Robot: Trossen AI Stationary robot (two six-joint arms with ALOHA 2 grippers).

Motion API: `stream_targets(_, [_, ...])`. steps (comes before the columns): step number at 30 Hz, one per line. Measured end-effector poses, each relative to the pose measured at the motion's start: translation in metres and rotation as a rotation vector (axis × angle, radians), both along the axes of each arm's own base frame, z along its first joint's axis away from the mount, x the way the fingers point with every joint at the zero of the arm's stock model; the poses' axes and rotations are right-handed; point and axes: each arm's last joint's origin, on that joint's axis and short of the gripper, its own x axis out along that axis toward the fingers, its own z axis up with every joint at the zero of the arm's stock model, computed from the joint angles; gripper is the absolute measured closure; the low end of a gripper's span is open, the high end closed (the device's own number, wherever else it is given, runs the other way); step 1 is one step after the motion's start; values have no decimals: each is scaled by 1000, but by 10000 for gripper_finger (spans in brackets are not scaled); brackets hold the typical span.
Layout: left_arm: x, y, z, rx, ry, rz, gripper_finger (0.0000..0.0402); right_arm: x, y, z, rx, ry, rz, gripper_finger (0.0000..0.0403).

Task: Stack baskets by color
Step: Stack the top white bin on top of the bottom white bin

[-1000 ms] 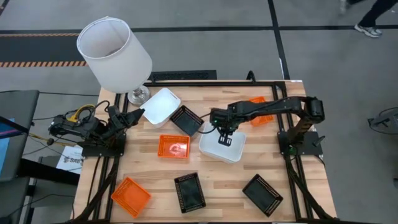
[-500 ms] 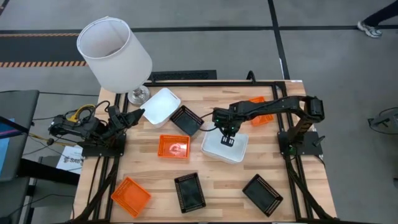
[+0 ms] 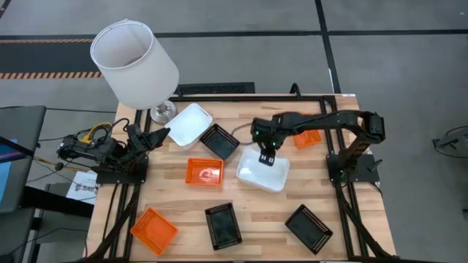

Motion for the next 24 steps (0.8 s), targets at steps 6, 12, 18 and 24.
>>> stream_targets(6, [1,1,-4,-2,47,38,164,4,-18,48,-63,-186,-89,175])
stream_targets(12, [7,0,-10,10,152,66,164,8,-32,71,-106,-265,-132,180])
stream_targets(18, [26,-7,22,115,313,-25,164,3,-39,79,-120,-277,-144,183])
stream_targets(24, [55,-12,46,62,824,-11,164,-2,-44,77,-116,-242,-158,183])
